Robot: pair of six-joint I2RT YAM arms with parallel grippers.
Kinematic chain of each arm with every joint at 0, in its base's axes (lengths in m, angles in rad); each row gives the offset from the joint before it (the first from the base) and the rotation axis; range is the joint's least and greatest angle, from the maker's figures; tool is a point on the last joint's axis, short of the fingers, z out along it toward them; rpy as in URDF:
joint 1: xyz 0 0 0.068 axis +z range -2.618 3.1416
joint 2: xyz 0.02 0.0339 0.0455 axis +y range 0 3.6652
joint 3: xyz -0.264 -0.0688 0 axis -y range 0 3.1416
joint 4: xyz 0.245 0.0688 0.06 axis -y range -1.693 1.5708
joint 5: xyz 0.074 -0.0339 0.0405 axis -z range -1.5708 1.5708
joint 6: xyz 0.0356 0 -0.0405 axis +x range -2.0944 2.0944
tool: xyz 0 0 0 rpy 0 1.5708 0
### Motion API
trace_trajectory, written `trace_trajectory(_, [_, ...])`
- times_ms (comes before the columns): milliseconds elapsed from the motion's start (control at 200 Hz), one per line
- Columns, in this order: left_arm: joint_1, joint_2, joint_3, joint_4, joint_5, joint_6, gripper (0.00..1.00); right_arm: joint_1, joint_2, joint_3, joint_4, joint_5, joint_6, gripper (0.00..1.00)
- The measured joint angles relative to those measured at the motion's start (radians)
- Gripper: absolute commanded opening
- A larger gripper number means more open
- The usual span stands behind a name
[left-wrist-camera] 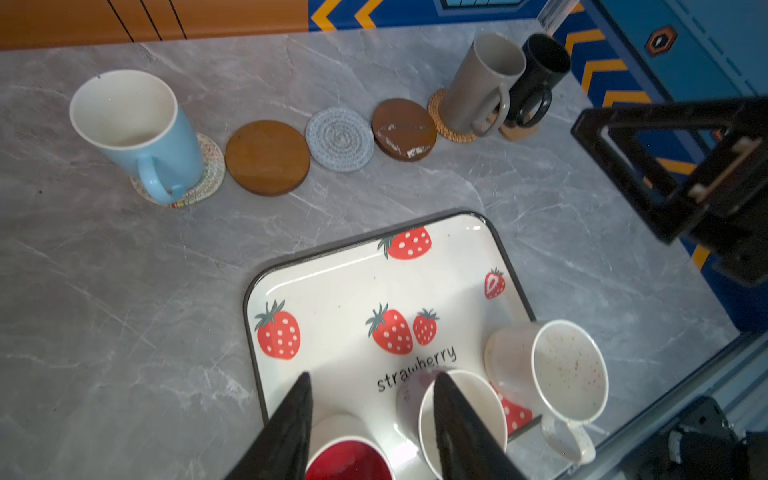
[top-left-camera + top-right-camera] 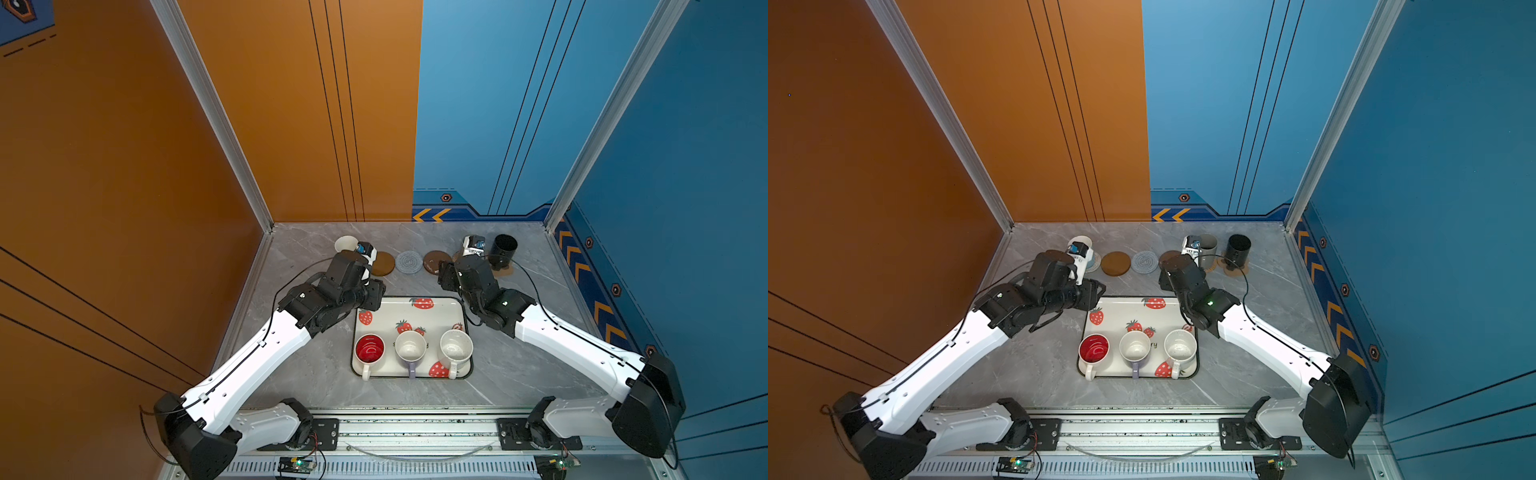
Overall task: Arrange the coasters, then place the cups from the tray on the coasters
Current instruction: 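Move the left gripper over the red-lined white mug on the tray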
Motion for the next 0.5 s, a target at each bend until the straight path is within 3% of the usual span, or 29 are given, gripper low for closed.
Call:
trace_trajectory(270, [-0.153,-0.051,0.027,-0.31,-0.037,-0.039,0.38,-0.053,-0.016,-0.031,0.031,-0.035,0.023,0.65])
trace_trajectory(501, [-0.253,-0.061,-0.043,-0.468,-0.045,-0.12,0.4,-0.053,-0.016,-0.042,0.056,-0.072,0.041,0.65])
